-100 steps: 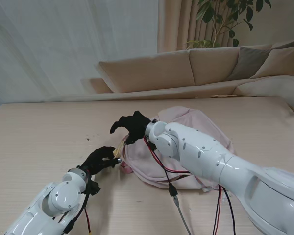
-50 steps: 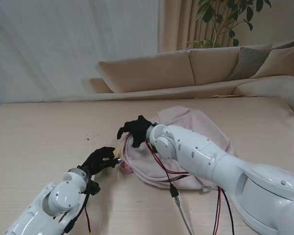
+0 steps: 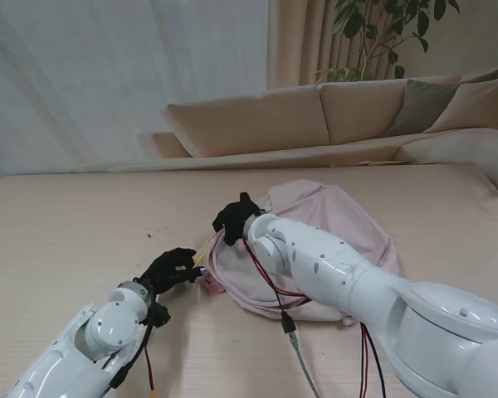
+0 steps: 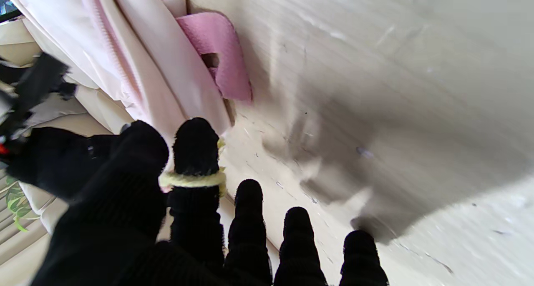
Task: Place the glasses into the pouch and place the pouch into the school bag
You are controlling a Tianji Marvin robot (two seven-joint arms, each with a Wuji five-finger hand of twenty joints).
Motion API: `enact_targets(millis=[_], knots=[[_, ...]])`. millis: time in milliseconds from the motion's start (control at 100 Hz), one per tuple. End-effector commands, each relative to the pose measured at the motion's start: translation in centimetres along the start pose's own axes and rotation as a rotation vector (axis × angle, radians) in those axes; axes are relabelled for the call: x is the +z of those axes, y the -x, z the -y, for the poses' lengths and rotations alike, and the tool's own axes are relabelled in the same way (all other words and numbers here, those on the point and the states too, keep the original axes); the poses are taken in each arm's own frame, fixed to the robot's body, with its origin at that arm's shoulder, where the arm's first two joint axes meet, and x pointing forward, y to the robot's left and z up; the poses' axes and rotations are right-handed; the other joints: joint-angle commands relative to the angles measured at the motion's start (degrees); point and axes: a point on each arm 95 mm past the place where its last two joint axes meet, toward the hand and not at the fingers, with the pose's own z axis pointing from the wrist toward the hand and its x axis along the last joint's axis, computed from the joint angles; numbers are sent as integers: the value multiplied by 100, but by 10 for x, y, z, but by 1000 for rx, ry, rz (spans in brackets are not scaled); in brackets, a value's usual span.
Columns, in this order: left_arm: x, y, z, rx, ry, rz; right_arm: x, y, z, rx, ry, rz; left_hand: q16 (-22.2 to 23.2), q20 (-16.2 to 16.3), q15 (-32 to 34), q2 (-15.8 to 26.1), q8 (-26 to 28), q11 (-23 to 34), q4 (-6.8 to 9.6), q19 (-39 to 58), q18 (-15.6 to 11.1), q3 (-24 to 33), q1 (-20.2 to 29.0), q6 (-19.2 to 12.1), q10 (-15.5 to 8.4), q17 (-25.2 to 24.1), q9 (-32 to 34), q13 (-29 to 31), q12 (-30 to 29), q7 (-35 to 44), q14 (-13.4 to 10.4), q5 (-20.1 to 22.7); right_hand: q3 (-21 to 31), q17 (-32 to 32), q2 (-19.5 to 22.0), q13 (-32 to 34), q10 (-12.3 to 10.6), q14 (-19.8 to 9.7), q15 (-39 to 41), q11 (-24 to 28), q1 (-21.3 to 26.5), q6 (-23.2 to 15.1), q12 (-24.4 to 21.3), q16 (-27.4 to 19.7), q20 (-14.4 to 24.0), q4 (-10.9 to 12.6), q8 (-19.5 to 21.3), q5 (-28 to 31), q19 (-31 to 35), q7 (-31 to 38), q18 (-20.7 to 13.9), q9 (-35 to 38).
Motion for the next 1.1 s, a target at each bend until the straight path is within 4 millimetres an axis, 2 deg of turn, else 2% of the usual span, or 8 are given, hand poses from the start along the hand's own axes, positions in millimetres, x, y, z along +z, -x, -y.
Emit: enact_targets(millis=[0,40,220,360,500,620,780,1090], knots=[[9,-8,7,15,15,-27,-6,19,5,7,14,60,28,13,126,130,76,31,-84,119,150,-78,-111,-273,17,57,79,-64,-38,63,-36,-62,454,-79,223,202,763,140,405,739,-108,510,513,179,51,-229,394,477,102,400,125,407],[13,-9,10,23,22,-33,-8,23,4,26,16,102,27,15,129,132,86,30,-89,121,142,-100,-108,-313,-26,60,78,-69,-36,50,-35,-112,473,-125,263,156,952,277,580,833,2,791,645,250,36,-254,478,512,65,436,127,365],[35,-14,18,44,47,-60,-20,47,6,-9,-22,225,28,26,148,119,110,21,-91,135,143,-172,-49,-420,-29,85,31,-69,-29,4,-49,-296,498,-39,366,260,1117,342,1009,1098,25,1104,915,412,108,-309,727,504,107,447,184,356],[47,-17,20,44,59,-76,-27,61,11,-65,-41,341,34,34,170,128,123,28,-86,144,142,-220,-11,-437,-23,101,22,-62,-22,2,-46,-351,373,212,467,553,1141,373,1381,1466,19,1070,1268,512,244,-281,976,297,346,430,221,334],[54,-17,18,39,75,-86,-31,70,18,-50,12,402,38,41,192,114,100,22,-80,154,150,-267,37,-490,-19,126,-13,-59,-21,-61,-52,-496,238,288,456,751,1183,438,1532,1532,-6,1179,1447,494,323,-214,781,263,495,385,235,488],[54,-16,14,27,95,-90,-34,75,20,-34,39,429,38,47,204,110,79,26,-68,160,160,-303,120,-487,-9,138,-17,-50,-19,-90,-35,-565,79,278,546,713,1053,365,1382,1401,-227,1147,1447,402,331,-165,652,227,488,427,252,489],[44,-16,3,43,150,-93,-34,74,21,24,61,482,31,52,198,160,38,14,-44,162,156,-358,184,-437,17,140,-21,-66,-23,-136,-21,-659,260,171,495,639,1278,537,1462,1494,-180,1318,1509,439,305,-194,684,397,432,655,258,513],[-12,5,-13,241,241,-91,-32,74,23,57,60,535,26,57,211,257,12,-12,6,184,212,-504,265,-497,15,227,23,-6,-27,-124,3,-694,466,92,323,508,1411,591,1526,1531,-101,1328,1559,482,270,-269,862,532,389,672,241,445]])
